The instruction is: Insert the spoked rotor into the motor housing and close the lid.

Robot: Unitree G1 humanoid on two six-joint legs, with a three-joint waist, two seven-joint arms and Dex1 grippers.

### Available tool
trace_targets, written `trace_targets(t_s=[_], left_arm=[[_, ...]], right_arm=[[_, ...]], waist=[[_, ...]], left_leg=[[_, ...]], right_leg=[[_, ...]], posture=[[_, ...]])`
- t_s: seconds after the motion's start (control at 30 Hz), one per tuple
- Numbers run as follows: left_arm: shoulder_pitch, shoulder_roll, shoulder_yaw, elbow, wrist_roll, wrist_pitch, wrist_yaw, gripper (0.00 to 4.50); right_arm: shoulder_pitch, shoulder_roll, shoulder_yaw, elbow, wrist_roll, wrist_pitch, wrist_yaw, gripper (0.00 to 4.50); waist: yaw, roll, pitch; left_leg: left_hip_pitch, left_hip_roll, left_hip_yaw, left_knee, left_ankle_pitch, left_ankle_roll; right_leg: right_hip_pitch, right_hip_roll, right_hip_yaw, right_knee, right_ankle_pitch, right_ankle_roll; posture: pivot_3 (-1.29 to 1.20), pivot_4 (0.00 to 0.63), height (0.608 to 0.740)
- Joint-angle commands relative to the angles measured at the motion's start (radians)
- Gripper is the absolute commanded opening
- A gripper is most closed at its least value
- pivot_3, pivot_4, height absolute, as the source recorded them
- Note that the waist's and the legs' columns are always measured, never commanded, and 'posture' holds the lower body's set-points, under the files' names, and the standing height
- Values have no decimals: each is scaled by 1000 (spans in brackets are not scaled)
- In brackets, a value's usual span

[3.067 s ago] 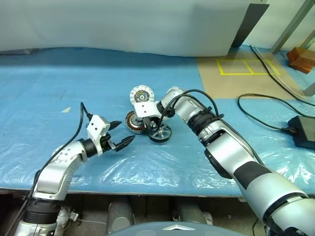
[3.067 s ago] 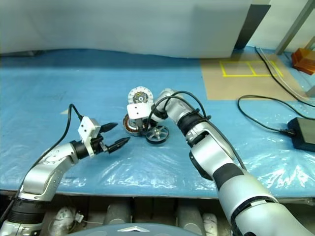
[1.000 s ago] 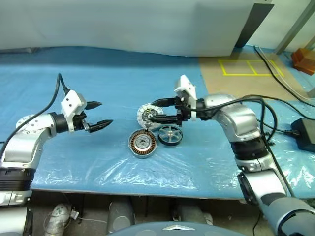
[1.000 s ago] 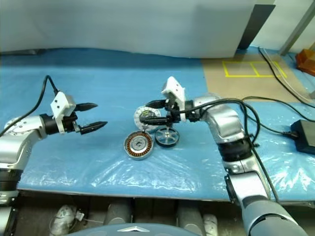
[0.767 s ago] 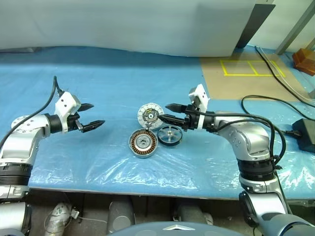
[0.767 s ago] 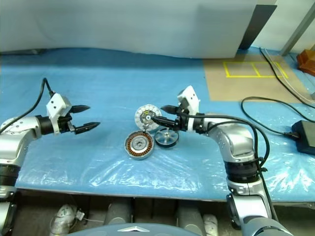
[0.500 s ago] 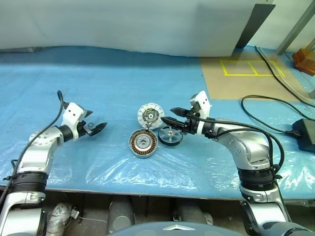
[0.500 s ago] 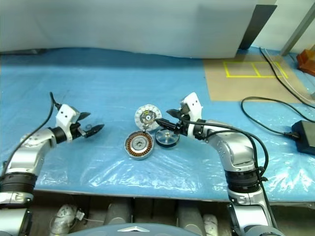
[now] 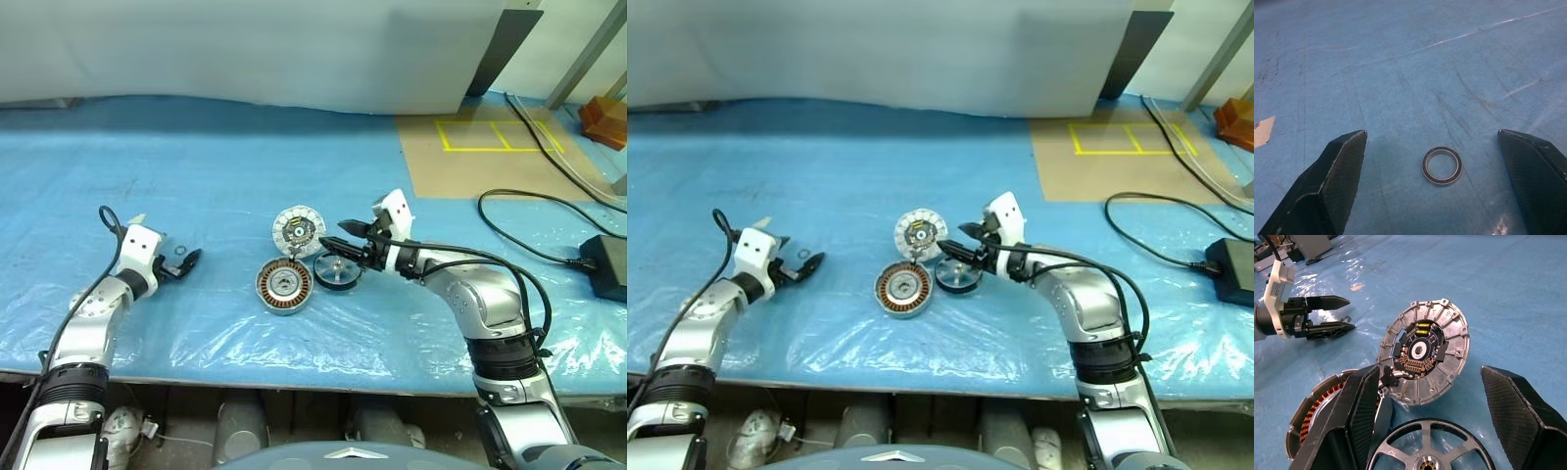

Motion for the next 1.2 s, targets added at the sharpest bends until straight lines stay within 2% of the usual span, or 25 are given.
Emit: trace_targets(t_s=[0.03,0.07,0.1,0.13,0.4,0.43,0.47,0.5,0.67,0.73,0.87,1.03,1.2], left_arm=[[43,-5,-23,79,37,17,8,4500],[38,-8,-23,87,33,8,2,4500],[33,-12,-22,92,26,1,-6,4122],[28,-16,-21,95,19,-2,-14,3940],[6,15,-45,153,41,32,-53,1334],[-2,25,-47,187,57,27,-39,1277],[-8,31,-48,208,66,23,-29,947],[-11,35,-50,219,70,17,-29,838],[-7,40,-46,178,27,6,-81,838],[5,29,-8,105,-54,0,-148,838],[-11,46,42,-44,-172,103,-226,838],[-74,133,-2,-209,-179,177,-341,838],[-143,142,-57,-315,-188,168,-423,838]], right_arm=[[-21,2,8,-2,9,-32,1,3434],[-21,3,13,4,5,-37,1,3434],[-21,4,17,9,4,-41,1,3459],[-21,4,20,13,3,-45,0,3459],[-11,-1,41,8,4,-48,-5,3459],[-8,1,43,6,4,-48,-7,3459],[-5,3,44,4,4,-48,-9,3459],[-3,5,45,2,6,-46,-10,3459],[-2,8,49,2,9,-45,-15,3459],[-3,8,48,2,9,-45,-17,3459],[-2,7,43,2,17,-43,-15,3459],[3,7,16,-18,78,-7,6,3459],[-1,-33,-21,-27,112,1,28,3459]], waist=[[0,2,-2],[0,3,-2],[-1,4,-3],[-1,5,-3],[-1,8,-5],[-4,8,-5],[-4,8,-5],[-4,10,-6],[-17,14,-8],[-23,14,-8],[-20,12,-7],[-2,2,-1],[5,2,-1]], left_leg=[[0,0,0,0,0,0],[1,0,0,0,0,0],[1,0,0,0,0,0],[2,0,0,0,0,0],[3,-1,0,-1,0,0],[3,-1,0,-1,0,0],[3,-1,0,-1,0,0],[3,-1,0,-2,0,0],[4,-2,1,-3,0,0],[3,-1,1,-3,0,0],[-3,-1,1,-4,0,0],[-10,0,0,-5,0,0],[-10,-1,0,-7,0,-1]], right_leg=[[0,0,0,0,0,0],[1,0,0,0,0,0],[1,0,0,0,0,0],[1,0,1,0,0,0],[1,0,2,0,-3,-4],[1,0,2,0,-3,-4],[1,0,2,0,-3,-4],[1,0,2,-1,-3,-4],[1,0,3,-2,-3,-3],[0,0,3,-2,-4,-3],[-3,0,2,-8,-4,-3],[-5,1,-3,-10,-1,2],[-5,0,-3,-12,-1,2]], posture=[[0,150,740],[0,150,740],[0,150,740],[0,150,740],[0,150,740],[0,150,740],[0,150,740],[0,150,740],[0,150,740],[0,150,740],[0,150,740],[0,150,740],[0,150,740]])
